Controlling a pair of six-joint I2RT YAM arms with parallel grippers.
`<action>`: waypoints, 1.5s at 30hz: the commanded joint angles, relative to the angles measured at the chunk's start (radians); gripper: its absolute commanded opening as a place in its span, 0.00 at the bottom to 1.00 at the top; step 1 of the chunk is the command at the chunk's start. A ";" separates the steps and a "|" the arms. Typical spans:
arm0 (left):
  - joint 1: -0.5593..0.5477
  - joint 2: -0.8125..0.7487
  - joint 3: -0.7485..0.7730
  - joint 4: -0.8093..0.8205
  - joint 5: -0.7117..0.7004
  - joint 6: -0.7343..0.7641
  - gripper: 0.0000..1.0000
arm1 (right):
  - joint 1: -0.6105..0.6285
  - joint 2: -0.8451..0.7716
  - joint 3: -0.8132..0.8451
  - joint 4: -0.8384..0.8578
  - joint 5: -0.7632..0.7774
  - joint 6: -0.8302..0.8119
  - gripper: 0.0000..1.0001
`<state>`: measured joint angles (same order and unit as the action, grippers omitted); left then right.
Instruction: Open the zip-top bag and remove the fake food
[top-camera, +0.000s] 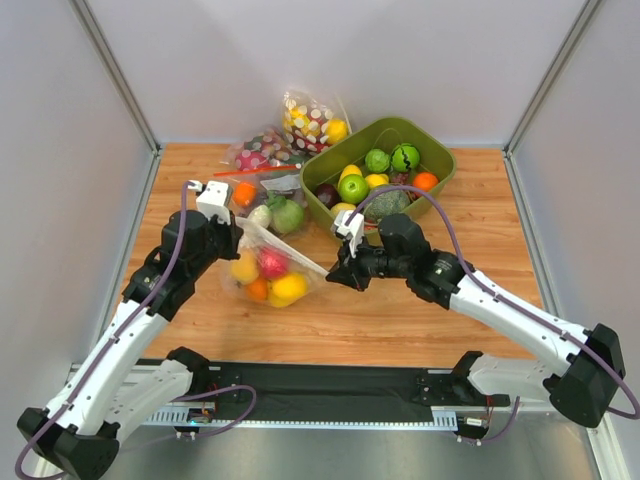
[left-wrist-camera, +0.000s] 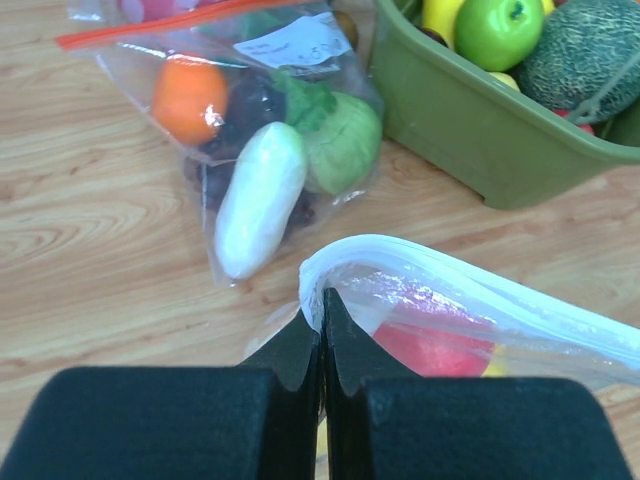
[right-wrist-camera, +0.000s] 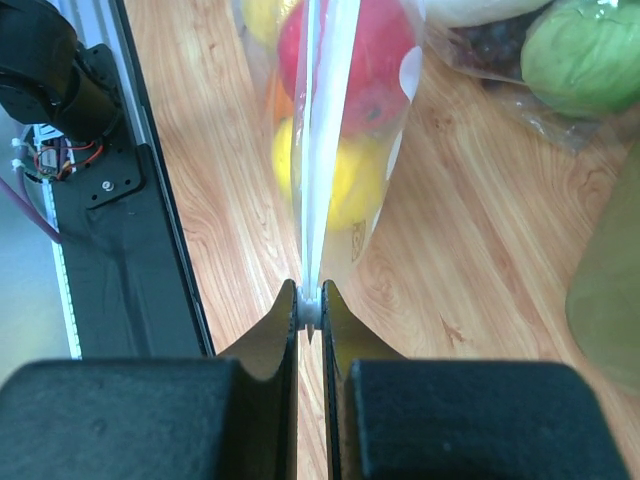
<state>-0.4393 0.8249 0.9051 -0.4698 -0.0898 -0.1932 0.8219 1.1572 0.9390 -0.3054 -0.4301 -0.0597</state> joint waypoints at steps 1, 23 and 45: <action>0.037 -0.015 0.029 0.002 -0.090 -0.025 0.00 | 0.003 -0.034 -0.017 -0.052 0.045 0.027 0.00; 0.065 0.017 -0.037 0.183 0.765 0.087 0.00 | 0.003 -0.047 0.172 -0.071 0.024 0.008 0.54; 0.067 0.008 -0.057 0.235 0.857 0.063 0.00 | 0.003 0.157 0.211 0.075 -0.012 -0.003 0.55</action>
<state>-0.3779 0.8452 0.8497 -0.3035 0.7322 -0.1276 0.8234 1.2942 1.1137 -0.2848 -0.4053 -0.0517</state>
